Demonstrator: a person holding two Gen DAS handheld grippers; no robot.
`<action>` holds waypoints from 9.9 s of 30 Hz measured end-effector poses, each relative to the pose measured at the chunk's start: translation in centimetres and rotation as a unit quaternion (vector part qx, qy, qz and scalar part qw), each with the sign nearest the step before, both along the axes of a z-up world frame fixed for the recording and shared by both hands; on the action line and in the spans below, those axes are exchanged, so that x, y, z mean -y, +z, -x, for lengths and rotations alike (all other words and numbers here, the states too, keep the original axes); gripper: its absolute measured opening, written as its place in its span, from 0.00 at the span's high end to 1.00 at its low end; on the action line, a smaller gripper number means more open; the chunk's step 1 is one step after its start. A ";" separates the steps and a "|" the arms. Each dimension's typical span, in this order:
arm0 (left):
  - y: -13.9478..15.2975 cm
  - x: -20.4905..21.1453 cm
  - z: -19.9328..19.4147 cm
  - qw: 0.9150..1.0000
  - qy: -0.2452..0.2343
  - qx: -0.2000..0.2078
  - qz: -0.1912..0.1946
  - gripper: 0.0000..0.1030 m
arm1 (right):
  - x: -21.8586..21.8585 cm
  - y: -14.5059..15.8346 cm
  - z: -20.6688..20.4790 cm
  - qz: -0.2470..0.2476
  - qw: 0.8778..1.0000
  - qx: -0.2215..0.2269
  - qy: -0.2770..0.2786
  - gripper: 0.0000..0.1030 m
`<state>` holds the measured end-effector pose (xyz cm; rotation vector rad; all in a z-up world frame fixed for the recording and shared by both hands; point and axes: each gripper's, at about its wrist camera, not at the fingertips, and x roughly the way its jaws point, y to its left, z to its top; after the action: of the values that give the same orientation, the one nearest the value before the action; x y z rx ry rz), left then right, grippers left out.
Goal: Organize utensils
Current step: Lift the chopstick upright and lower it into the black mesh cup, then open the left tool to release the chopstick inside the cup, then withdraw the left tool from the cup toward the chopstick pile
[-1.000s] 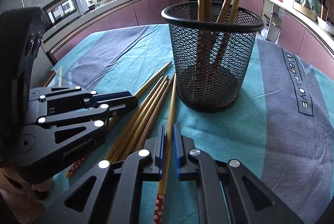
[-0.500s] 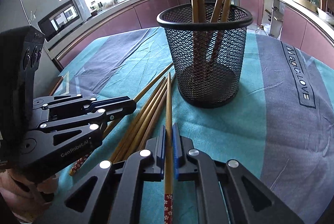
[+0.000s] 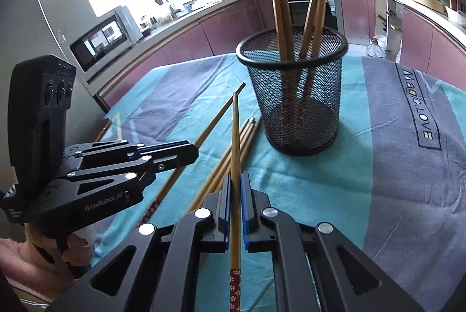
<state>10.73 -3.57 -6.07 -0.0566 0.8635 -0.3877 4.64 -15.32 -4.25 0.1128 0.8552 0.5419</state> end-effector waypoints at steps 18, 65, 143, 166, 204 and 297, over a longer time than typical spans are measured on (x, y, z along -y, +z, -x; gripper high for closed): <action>3.0 -0.5 2.1 0.999 -0.020 0.026 0.042 0.93 | 0.6 2.8 1.0 -0.032 0.999 0.034 0.002 0.95; 9.8 -1.3 2.4 0.988 -0.059 0.092 0.109 0.93 | 4.0 9.2 1.4 -0.063 0.989 0.129 -0.033 0.95; 15.8 3.9 -1.1 0.985 -0.036 0.161 0.040 0.93 | 3.4 12.7 -5.4 -0.027 0.982 0.168 -0.086 0.95; 14.4 3.5 -3.0 0.991 -0.041 0.123 0.030 0.93 | 3.6 10.4 -6.7 -0.018 0.987 0.136 -0.086 0.95; 10.8 2.9 -7.3 0.996 -0.031 0.073 0.040 0.85 | 4.1 7.4 -8.9 -0.019 0.990 0.089 -0.105 0.69; -2.3 0.2 2.7 0.994 -0.043 0.003 -0.105 0.42 | -2.7 -2.1 0.1 0.082 0.996 -0.021 0.010 0.72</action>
<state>8.03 -3.82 -8.39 0.1767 0.8987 -0.3752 4.54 -12.62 -6.38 -0.0349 0.9397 0.4880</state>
